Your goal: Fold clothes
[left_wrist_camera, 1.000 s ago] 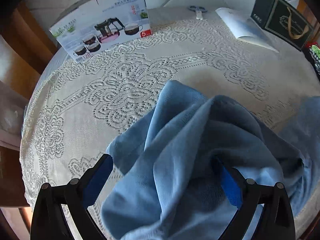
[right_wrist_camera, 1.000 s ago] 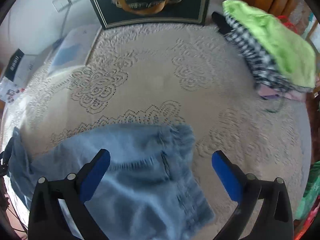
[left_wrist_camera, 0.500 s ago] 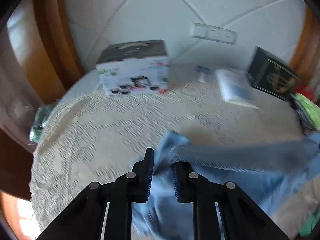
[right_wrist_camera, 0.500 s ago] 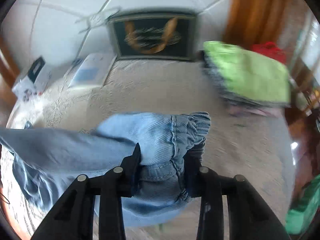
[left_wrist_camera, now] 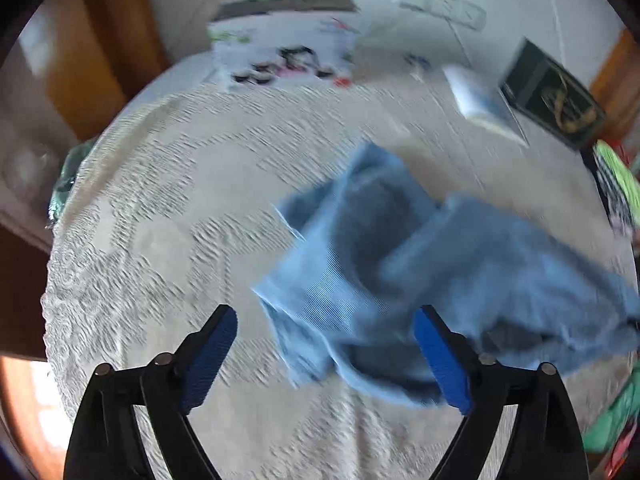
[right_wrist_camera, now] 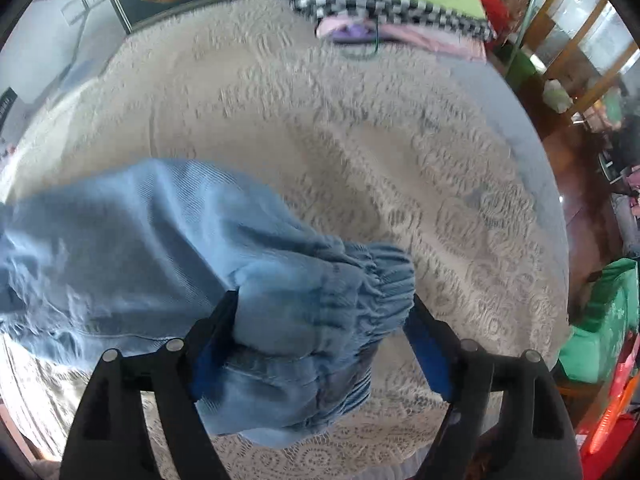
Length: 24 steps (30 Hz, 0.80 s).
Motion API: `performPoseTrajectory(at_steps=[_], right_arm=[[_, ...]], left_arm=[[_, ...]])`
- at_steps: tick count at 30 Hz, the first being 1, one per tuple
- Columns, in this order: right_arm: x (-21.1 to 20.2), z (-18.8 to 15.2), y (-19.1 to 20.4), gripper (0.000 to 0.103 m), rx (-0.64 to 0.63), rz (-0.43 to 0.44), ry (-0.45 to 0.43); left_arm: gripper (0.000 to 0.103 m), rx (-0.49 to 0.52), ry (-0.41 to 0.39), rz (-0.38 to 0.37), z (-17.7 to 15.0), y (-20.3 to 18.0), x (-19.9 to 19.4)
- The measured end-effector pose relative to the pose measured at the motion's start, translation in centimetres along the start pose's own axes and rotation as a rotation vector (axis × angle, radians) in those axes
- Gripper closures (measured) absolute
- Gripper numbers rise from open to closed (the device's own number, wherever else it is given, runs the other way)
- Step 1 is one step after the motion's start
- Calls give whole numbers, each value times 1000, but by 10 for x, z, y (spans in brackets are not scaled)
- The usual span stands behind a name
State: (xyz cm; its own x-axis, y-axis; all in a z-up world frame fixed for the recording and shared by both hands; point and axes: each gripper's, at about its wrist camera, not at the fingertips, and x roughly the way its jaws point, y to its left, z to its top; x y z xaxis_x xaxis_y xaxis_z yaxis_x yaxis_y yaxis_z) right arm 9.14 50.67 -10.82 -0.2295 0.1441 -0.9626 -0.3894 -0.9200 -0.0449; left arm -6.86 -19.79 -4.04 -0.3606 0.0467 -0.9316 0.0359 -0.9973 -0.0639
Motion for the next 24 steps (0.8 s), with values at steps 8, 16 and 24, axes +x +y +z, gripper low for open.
performPoseTrajectory(at_steps=[8, 16, 24], right_arm=[[-10, 21, 9, 21, 70, 26, -47], [-24, 20, -8, 17, 156, 57, -112], [37, 38, 28, 40, 76, 79, 14]], left_arm=[[9, -76, 94, -45, 20, 27, 67], [85, -150, 155, -121, 5, 28, 91], [89, -32, -141, 18, 39, -16, -4]])
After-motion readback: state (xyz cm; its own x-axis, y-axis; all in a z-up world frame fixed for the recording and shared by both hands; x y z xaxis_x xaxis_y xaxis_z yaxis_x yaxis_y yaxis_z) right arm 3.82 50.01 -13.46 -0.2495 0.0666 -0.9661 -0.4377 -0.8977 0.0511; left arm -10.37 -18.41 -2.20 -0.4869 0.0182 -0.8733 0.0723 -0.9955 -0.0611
